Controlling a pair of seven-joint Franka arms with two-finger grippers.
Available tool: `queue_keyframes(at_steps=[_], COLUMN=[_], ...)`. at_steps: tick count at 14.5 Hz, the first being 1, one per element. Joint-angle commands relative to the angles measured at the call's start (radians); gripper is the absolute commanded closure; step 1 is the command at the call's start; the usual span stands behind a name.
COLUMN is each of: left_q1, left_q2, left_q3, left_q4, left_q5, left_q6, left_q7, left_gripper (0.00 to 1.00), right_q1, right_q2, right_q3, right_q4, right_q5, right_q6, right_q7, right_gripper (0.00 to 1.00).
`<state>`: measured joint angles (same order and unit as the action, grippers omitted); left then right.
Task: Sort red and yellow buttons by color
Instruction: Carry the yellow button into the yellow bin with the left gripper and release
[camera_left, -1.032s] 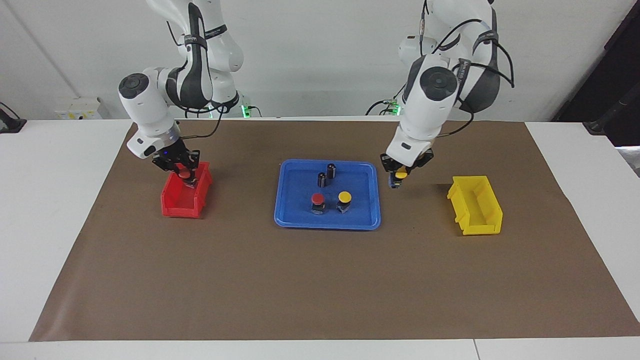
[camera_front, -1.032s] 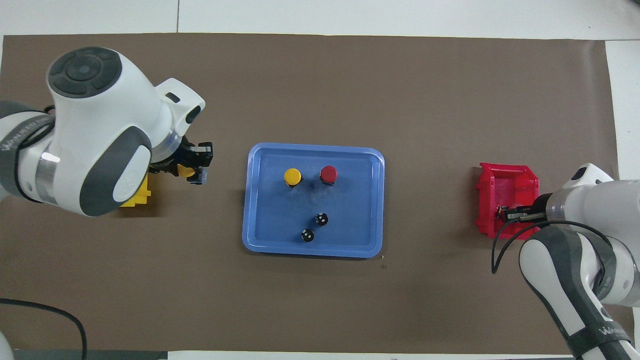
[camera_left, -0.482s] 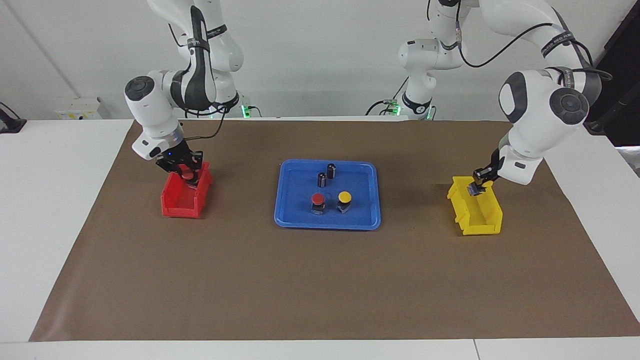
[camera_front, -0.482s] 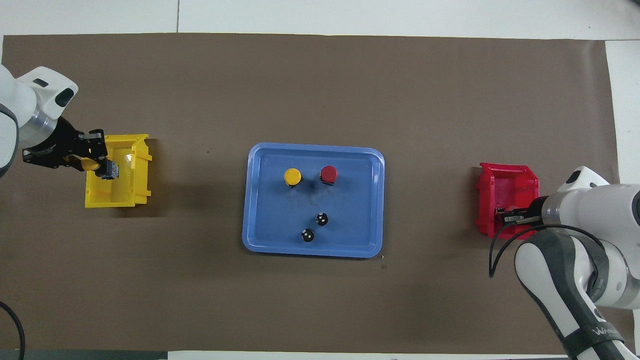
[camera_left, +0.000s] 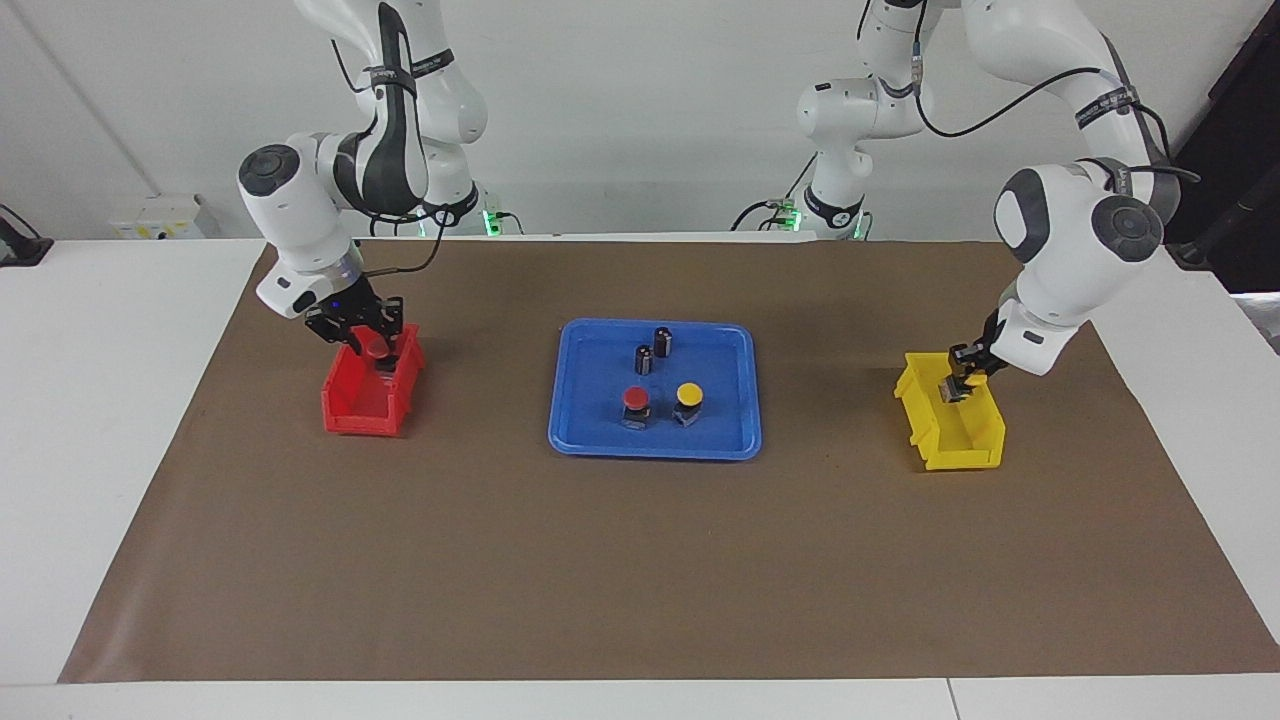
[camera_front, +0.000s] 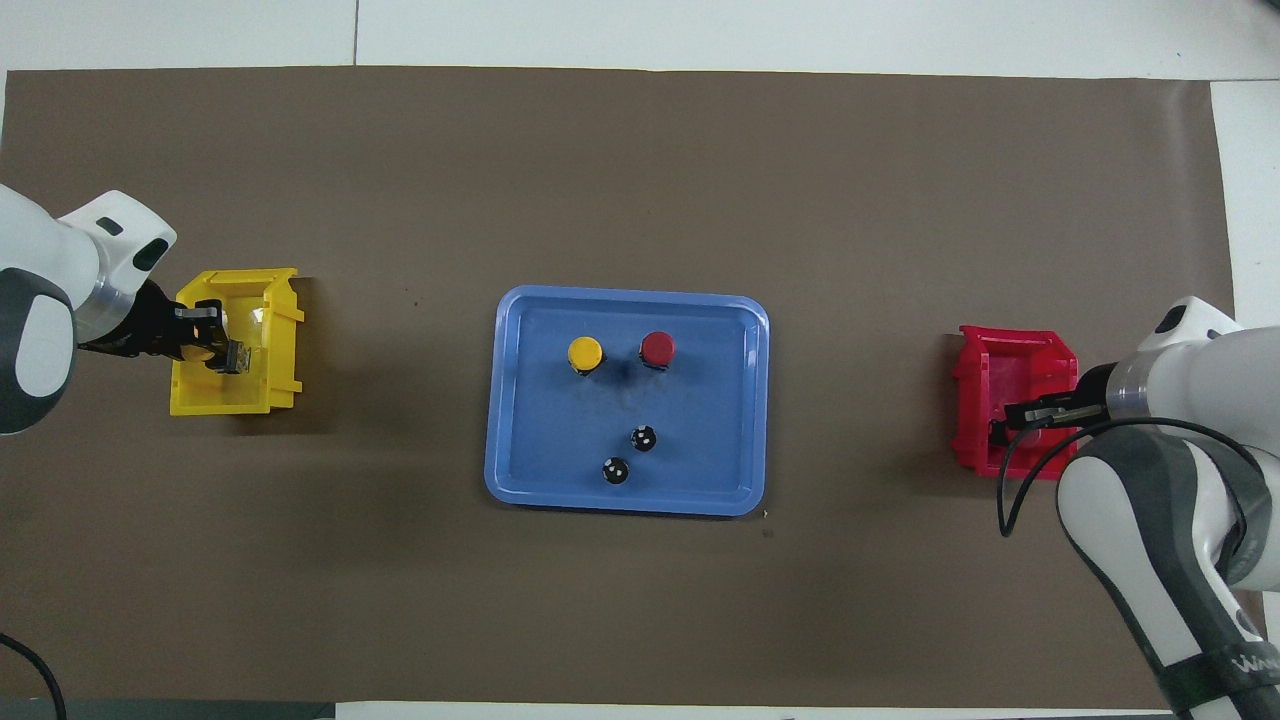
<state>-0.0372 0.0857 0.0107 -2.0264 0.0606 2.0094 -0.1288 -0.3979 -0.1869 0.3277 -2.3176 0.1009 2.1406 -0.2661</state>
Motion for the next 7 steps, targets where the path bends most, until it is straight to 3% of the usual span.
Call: queue_keyframes(at_steps=[1, 2, 4, 6, 7], left_q1=[0.01, 0.01, 0.008, 0.01, 0.01], left_q2=[-0.05, -0.053, -0.055, -0.052, -0.05], left_q3=[-0.008, -0.008, -0.008, -0.008, -0.008], left_q4=[-0.101, -0.124, -0.15, -0.156, -0.17], left_q5=[0.022, 0.022, 0.022, 0.022, 0.022], left_q6=[0.077, 0.092, 0.127, 0.147, 0.166], left_q7=[0.011, 0.011, 0.009, 0.011, 0.011], left_gripper=[0.96, 0.96, 0.95, 0.95, 0.95], right_q1=[0.045, 0.077, 0.17, 0.261, 0.321], right_q2=[0.073, 0.104, 0.154, 0.208, 0.281], right_q3=[0.016, 0.016, 0.016, 0.016, 0.016], right_q4=[0.169, 0.231, 0.34, 0.436, 0.542], right_q5=[0.026, 0.013, 0.006, -0.047, -0.093], right_q6=[-0.108, -0.151, -0.182, -0.2, -0.249], right_q7=[0.059, 0.121, 0.317, 0.459, 0.547], right_gripper=[0.34, 0.33, 0.18, 0.12, 0.11])
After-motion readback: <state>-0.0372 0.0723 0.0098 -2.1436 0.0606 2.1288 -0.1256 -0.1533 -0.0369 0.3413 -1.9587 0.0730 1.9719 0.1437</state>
